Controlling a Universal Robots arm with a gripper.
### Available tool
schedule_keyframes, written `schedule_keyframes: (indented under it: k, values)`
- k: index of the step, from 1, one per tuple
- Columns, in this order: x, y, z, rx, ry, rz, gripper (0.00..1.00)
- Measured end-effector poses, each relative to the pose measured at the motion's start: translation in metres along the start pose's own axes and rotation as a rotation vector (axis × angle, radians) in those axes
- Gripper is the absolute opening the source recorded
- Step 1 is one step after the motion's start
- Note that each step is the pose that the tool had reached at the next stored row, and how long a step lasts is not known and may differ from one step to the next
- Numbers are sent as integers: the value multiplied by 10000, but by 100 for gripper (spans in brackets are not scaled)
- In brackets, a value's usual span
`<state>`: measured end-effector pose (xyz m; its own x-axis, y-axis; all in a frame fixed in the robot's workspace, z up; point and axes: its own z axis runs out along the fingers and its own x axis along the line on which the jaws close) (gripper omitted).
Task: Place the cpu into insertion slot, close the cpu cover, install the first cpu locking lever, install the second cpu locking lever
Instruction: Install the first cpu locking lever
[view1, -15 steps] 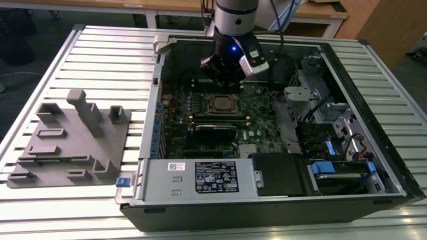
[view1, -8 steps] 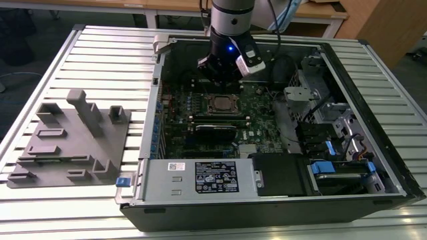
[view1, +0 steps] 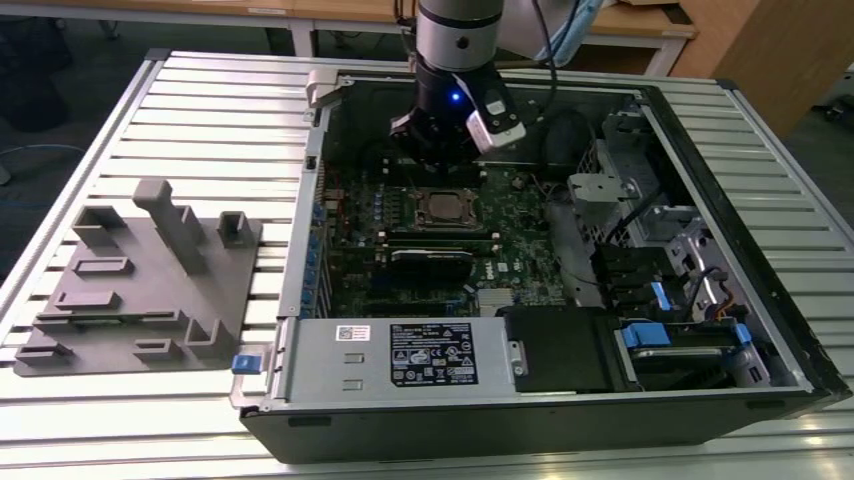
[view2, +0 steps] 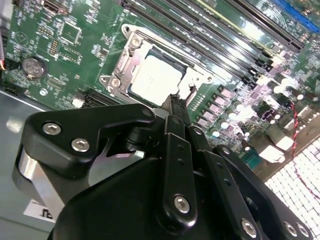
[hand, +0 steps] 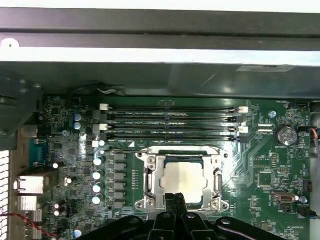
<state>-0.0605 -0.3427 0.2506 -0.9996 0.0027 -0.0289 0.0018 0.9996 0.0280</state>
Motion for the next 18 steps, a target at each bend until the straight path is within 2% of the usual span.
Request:
schedule_keyframes:
  k: [9, 18]
  values:
    - [150, 0, -1, 0, -2, 0, 11]
    - [369, -1, -1, 1, -6, 0, 11]
